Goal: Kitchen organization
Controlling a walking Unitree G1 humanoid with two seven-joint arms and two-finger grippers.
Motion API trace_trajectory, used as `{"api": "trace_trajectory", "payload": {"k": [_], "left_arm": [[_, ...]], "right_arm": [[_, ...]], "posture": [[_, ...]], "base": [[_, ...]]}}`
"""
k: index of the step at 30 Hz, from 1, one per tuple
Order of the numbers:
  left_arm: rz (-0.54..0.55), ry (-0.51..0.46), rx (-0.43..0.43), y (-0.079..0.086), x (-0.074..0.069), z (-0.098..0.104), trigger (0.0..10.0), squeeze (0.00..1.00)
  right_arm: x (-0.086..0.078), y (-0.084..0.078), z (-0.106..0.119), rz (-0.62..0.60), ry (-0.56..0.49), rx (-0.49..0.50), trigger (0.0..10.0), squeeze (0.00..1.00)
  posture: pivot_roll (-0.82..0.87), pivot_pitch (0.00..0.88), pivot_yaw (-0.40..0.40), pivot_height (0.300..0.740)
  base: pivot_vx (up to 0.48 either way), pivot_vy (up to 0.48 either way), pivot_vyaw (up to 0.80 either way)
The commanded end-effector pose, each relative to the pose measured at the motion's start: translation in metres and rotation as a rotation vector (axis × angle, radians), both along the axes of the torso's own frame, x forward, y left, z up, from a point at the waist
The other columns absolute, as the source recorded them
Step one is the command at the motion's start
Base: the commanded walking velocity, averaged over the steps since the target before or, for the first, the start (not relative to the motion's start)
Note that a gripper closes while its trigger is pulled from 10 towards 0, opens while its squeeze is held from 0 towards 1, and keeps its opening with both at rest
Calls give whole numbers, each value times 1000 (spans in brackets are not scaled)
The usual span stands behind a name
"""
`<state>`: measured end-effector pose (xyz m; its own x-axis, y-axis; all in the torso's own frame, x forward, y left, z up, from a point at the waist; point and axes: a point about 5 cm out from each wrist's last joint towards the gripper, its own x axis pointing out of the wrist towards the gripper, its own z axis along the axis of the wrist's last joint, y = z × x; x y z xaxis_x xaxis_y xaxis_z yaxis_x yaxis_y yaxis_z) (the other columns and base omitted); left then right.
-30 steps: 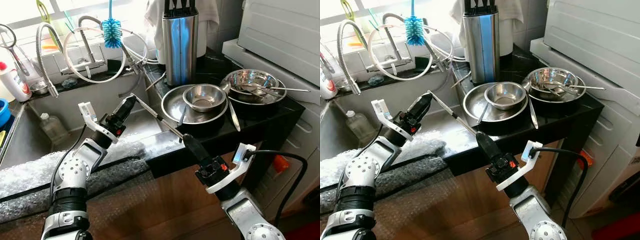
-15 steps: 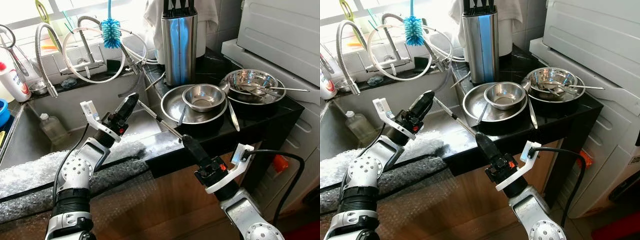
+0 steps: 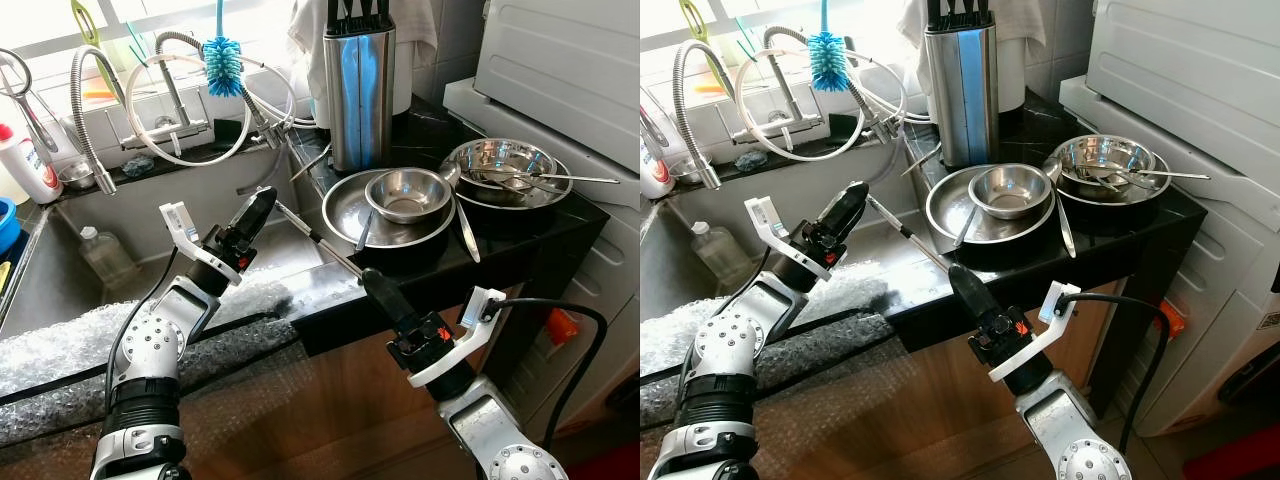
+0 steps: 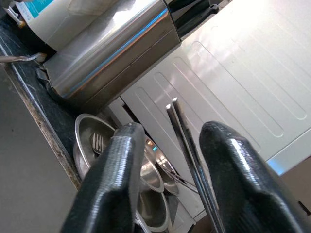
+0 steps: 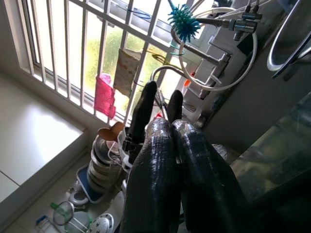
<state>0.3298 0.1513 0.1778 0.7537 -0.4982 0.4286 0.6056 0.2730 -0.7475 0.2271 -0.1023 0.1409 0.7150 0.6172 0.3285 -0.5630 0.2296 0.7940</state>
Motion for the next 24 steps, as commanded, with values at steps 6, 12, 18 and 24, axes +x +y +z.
{"api": "trace_trajectory", "payload": {"k": [6,12,18,24], "left_arm": [[-12,-19,-13,3,-4,3,2431,0],[-13,-17,-24,3,-4,4,0,0],[-19,-14,-32,2,-4,4,0,0],[-14,-6,-49,3,-3,4,0,0]], "right_arm": [[1,7,0,40,19,21,10000,0],[2,6,-1,34,16,19,10000,0],[3,6,-1,24,9,9,10000,0],[6,5,-1,2,-2,-15,10000,0]], "posture": [[-98,0,141,740],[-97,0,142,740],[-98,0,143,740],[-95,0,140,740]], "base": [[0,0,0],[0,0,0],[0,0,0],[0,0,0]]}}
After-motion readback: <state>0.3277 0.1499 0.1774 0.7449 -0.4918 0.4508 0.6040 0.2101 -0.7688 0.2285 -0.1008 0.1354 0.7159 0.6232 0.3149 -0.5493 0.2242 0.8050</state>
